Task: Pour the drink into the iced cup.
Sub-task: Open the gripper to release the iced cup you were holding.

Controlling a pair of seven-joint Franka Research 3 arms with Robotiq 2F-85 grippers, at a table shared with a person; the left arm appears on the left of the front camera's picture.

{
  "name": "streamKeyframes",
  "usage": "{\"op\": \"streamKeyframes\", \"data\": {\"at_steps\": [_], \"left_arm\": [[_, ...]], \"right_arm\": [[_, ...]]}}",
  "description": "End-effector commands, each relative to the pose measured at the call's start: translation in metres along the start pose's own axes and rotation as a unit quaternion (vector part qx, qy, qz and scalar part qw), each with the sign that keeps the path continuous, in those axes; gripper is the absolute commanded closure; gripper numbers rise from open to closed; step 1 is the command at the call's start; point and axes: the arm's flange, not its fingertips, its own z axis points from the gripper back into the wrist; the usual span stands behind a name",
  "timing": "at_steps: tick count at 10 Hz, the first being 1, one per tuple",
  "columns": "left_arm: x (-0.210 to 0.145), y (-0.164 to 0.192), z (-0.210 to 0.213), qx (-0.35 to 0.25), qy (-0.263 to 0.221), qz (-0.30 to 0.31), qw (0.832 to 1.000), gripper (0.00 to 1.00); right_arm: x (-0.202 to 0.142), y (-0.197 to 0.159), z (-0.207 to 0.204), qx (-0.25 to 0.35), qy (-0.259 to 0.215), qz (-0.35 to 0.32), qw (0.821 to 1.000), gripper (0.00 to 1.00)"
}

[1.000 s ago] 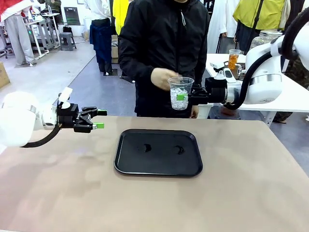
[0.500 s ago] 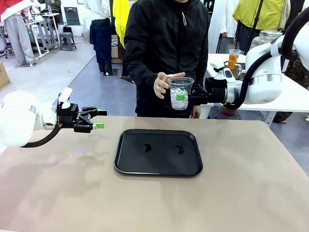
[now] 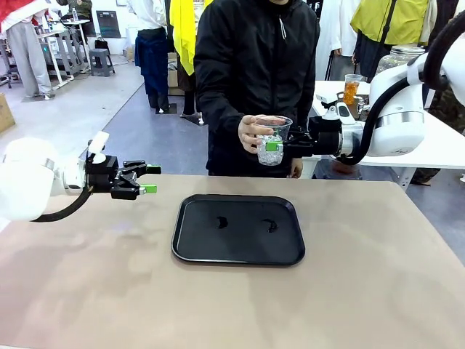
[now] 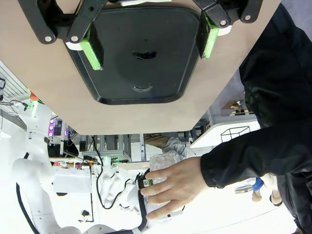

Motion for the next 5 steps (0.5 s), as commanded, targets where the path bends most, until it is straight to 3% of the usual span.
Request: {"op": "streamKeyframes", "data": {"at_steps": [1, 5], "left_arm": [[0.0022, 0.0013, -0.0002, 0.000, -0.001, 0.003, 1.000, 0.00], [0.0022, 0.0013, -0.0002, 0.000, -0.001, 0.003, 1.000, 0.00]], "right_arm": [[0.0035, 0.0017, -0.0007, 0.002, -0.001, 0.000, 1.000, 0.32], [0.0035, 0.0017, -0.0007, 0.002, -0.001, 0.000, 1.000, 0.32]]}}
